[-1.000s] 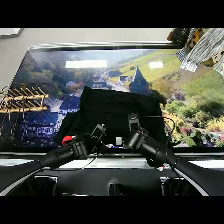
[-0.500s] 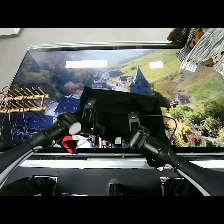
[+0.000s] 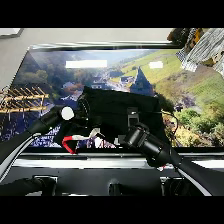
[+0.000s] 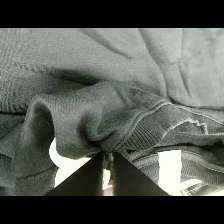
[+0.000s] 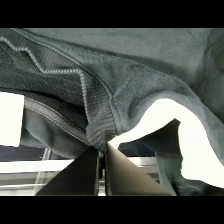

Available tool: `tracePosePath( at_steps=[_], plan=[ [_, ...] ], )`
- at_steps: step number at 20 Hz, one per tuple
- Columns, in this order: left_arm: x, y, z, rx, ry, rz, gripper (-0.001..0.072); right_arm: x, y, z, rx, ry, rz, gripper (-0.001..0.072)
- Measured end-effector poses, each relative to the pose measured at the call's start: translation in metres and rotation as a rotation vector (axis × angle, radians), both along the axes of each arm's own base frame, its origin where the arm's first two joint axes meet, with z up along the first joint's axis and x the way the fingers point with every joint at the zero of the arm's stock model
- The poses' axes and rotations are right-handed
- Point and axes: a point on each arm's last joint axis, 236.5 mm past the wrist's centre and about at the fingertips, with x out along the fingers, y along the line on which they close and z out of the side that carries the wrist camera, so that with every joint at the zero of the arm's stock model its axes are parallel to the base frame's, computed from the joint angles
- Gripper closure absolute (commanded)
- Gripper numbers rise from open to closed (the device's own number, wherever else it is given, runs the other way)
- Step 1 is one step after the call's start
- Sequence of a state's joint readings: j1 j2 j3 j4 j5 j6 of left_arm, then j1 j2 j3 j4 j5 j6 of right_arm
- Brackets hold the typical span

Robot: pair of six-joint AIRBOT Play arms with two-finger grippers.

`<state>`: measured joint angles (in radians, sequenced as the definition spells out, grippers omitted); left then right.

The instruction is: Fold the clothes and pants, and hang the long-sleeved shirts on hangers.

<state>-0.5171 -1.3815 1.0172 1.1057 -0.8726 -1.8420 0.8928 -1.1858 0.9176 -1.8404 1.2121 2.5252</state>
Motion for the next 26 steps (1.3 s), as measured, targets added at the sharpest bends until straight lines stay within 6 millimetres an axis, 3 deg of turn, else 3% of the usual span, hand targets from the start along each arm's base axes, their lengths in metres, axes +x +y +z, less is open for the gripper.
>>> tracePosePath(
  at_steps=[1,2,6,10,14,19,26],
  plan=[
    [0.001,-0.001,0.002,-0.005,-0.002,-0.003,0.0244,0.001,0.001,0.0,0.003,-0.003,-0.003,0.0681],
    [0.002,-0.001,0.005,-0.005,-0.009,-0.014,0.0232,0.002,0.001,0.0,0.006,-0.007,-0.006,0.0681],
    [0.0,0.008,0.03,0.064,-0.089,-0.111,0.0231,0.004,0.001,0.001,0.009,-0.017,-0.011,0.0681],
    [-0.021,0.003,0.051,0.165,-0.196,-0.251,0.0231,0.005,0.001,0.002,0.011,-0.024,-0.019,0.0681],
    [-0.032,-0.007,0.041,0.331,-0.295,-0.334,0.0231,0.006,0.001,0.002,0.012,-0.028,-0.032,0.0681],
    [-0.034,-0.02,0.008,0.442,-0.318,-0.373,0.0231,0.005,-0.001,0.002,0.01,-0.026,-0.053,0.0681],
    [-0.035,-0.016,-0.017,0.521,-0.299,-0.397,0.0231,0.003,-0.004,0.001,0.002,-0.018,-0.081,0.0681]
  ],
)
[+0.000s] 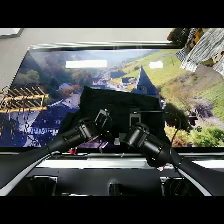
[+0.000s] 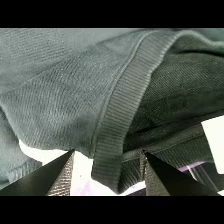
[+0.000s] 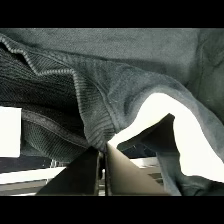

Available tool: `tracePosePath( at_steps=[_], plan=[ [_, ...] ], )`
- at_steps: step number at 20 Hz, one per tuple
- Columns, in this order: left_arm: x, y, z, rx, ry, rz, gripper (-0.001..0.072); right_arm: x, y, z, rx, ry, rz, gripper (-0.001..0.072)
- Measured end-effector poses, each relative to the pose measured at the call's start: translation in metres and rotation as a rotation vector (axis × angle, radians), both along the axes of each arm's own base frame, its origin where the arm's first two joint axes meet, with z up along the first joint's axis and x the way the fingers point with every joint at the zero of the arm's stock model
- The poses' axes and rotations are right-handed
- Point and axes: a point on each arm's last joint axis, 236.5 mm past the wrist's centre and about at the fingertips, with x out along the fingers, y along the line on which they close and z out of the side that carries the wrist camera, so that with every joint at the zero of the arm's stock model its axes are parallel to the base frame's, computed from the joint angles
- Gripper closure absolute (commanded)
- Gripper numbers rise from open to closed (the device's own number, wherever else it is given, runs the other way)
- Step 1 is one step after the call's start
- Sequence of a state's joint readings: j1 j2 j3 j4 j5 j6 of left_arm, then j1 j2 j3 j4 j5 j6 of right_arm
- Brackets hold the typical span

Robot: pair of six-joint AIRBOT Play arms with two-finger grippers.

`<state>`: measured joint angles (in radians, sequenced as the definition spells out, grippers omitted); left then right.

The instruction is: Fold the clothes and pants, and hang the long-sleeved shirts on hangers.

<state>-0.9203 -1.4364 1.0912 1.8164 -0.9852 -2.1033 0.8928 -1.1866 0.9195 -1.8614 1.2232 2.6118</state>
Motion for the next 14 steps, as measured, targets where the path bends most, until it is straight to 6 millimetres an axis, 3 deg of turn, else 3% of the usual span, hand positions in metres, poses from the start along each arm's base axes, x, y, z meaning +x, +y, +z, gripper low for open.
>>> tracePosePath(
  at_steps=[4,5,6,7,8,14],
  plan=[
    [0.003,0.002,-0.018,0.034,0.008,0.008,0.024,0.0,0.0,0.0,0.003,-0.002,-0.013,0.0681],
    [0.004,0.003,-0.022,0.037,0.011,0.017,0.028,0.0,0.0,0.0,0.004,-0.002,-0.016,0.0681],
    [0.006,0.004,-0.025,0.037,0.013,0.035,0.0402,0.0,0.0,0.0,0.004,-0.002,-0.016,0.0681],
    [0.008,0.006,-0.027,0.035,0.012,0.054,0.0595,0.0,0.0,0.0,0.005,-0.002,-0.018,0.0681],
    [0.012,0.009,-0.028,0.034,0.013,0.078,0.0677,0.0,0.0,0.0,0.005,-0.002,-0.019,0.0681],
    [0.031,0.029,-0.016,0.008,0.029,0.18,0.0677,-0.001,-0.001,0.0,0.002,0.004,-0.023,0.0681]
  ],
)
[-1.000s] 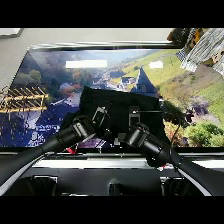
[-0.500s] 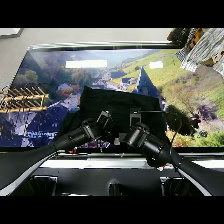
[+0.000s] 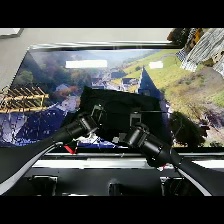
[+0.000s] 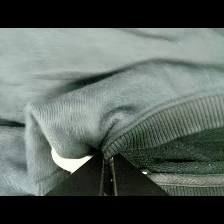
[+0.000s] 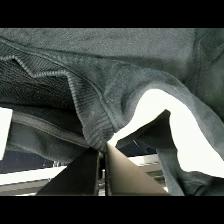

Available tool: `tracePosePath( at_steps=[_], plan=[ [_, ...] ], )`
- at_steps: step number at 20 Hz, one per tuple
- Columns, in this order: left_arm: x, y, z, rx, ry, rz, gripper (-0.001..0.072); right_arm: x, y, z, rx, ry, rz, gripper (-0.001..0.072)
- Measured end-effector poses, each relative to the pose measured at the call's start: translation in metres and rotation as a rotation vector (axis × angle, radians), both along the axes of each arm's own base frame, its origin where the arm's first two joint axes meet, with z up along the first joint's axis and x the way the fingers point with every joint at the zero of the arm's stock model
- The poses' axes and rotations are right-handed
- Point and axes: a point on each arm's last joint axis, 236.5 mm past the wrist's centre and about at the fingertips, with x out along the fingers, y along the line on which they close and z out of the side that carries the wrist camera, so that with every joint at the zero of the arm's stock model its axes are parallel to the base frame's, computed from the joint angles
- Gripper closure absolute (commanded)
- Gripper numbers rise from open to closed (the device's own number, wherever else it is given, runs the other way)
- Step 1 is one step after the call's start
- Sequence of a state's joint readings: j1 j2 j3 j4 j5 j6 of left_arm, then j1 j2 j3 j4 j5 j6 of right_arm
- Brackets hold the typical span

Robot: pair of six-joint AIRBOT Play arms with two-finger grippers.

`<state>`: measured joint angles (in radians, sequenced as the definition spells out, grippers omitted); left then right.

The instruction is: Fold the clothes and pants, and hang the long-sleeved shirts on hangers.

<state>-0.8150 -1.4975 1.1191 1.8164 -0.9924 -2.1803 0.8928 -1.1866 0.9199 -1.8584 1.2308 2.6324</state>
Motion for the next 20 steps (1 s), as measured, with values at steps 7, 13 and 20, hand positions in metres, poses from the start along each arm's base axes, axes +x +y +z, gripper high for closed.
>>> tracePosePath(
  at_steps=[7,13,20],
  plan=[
    [-0.015,-0.022,0.027,-0.144,0.155,-0.068,0.0632,-0.003,0.0,-0.001,0.002,0.013,-0.006,0.0681],
    [-0.025,-0.031,0.022,-0.176,0.217,-0.088,0.0379,-0.003,0.001,-0.001,0.005,0.014,-0.009,0.0681],
    [-0.026,-0.02,0.01,-0.102,0.23,-0.111,0.0215,-0.003,0.001,-0.001,0.008,0.012,-0.012,0.0681]
  ],
)
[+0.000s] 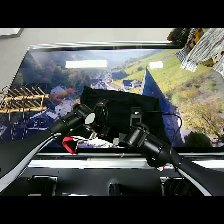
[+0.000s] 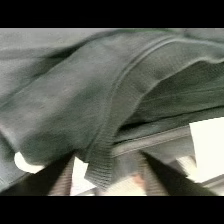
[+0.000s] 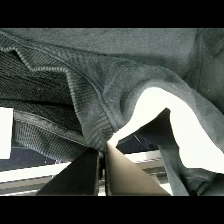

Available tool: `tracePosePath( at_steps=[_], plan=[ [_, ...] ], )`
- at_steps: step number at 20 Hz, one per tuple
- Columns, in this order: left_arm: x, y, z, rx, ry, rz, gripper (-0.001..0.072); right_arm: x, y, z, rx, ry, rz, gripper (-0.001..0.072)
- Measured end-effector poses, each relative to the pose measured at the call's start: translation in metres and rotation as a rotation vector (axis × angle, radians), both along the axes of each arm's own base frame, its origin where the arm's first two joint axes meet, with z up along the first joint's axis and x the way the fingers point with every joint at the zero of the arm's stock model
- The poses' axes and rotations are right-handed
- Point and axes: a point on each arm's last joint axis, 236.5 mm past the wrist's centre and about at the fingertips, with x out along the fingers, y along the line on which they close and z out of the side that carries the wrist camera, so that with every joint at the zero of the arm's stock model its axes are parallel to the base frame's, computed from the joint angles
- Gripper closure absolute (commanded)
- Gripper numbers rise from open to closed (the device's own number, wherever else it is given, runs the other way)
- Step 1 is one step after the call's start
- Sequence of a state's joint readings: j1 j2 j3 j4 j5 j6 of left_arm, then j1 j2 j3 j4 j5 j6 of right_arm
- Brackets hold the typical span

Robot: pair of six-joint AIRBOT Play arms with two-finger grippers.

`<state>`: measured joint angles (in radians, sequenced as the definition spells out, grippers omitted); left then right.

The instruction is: Fold the clothes and pants, and hang the long-sleeved shirts on hangers.

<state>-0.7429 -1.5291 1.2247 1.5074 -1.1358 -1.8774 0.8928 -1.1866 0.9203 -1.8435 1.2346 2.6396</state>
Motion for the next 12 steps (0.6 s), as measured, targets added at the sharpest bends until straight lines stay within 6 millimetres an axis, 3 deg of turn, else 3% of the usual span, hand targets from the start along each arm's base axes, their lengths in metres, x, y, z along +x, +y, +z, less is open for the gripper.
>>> tracePosePath(
  at_steps=[3,6,11,12],
  plan=[
    [-0.003,0.013,-0.001,0.104,-0.038,-0.066,0.0194,0.0,0.0,0.0,0.0,0.0,0.0,0.0681],
    [-0.002,0.013,-0.003,0.159,-0.096,-0.129,0.0194,0.0,0.0,0.0,0.004,-0.002,-0.007,0.0681],
    [-0.007,0.017,-0.018,0.197,-0.118,-0.133,0.0195,0.001,0.001,0.0,0.008,-0.007,-0.022,0.0681],
    [-0.009,0.02,-0.022,0.204,-0.115,-0.131,0.0224,0.001,0.0,0.0,0.008,-0.008,-0.023,0.0681]
  ],
)
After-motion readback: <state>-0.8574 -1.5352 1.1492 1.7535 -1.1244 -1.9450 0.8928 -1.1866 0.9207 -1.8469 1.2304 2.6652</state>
